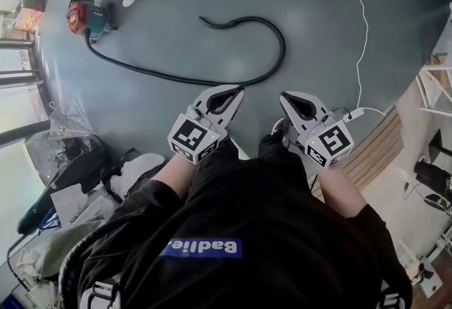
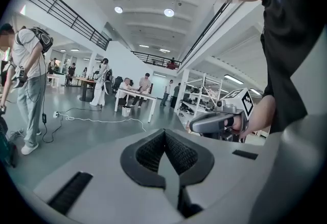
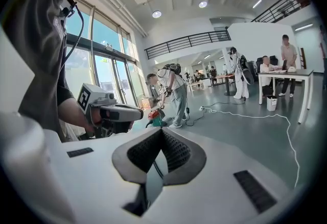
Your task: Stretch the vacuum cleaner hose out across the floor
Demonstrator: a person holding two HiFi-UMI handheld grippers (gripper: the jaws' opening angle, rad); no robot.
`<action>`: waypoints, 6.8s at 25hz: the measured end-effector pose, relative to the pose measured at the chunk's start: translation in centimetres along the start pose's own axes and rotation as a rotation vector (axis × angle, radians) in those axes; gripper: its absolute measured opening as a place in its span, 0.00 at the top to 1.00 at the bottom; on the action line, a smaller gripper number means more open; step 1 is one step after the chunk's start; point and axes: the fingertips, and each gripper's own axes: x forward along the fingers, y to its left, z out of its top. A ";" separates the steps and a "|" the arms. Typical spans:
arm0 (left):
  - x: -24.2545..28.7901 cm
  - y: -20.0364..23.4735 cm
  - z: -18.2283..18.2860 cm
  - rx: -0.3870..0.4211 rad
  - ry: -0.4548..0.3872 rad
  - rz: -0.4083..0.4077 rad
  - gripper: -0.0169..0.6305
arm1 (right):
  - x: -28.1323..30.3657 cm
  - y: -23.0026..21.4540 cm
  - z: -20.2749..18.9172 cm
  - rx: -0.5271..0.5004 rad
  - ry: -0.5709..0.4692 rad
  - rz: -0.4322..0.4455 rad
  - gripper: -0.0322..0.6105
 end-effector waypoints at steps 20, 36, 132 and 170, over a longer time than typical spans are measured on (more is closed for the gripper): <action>12.0 9.4 -18.4 0.055 0.123 -0.070 0.96 | 11.3 -12.3 -18.2 -0.054 0.098 0.085 0.96; 25.7 18.1 -47.0 0.155 0.165 -0.158 0.95 | 23.1 -25.4 -43.9 -0.187 0.094 0.090 0.96; 34.4 4.7 -68.1 0.515 0.789 -0.727 0.67 | 17.1 -47.0 -67.8 -1.222 0.724 0.096 0.68; 41.2 0.4 -66.7 0.458 0.721 -0.656 0.62 | 11.3 -58.2 -70.8 -1.131 0.836 -0.039 0.64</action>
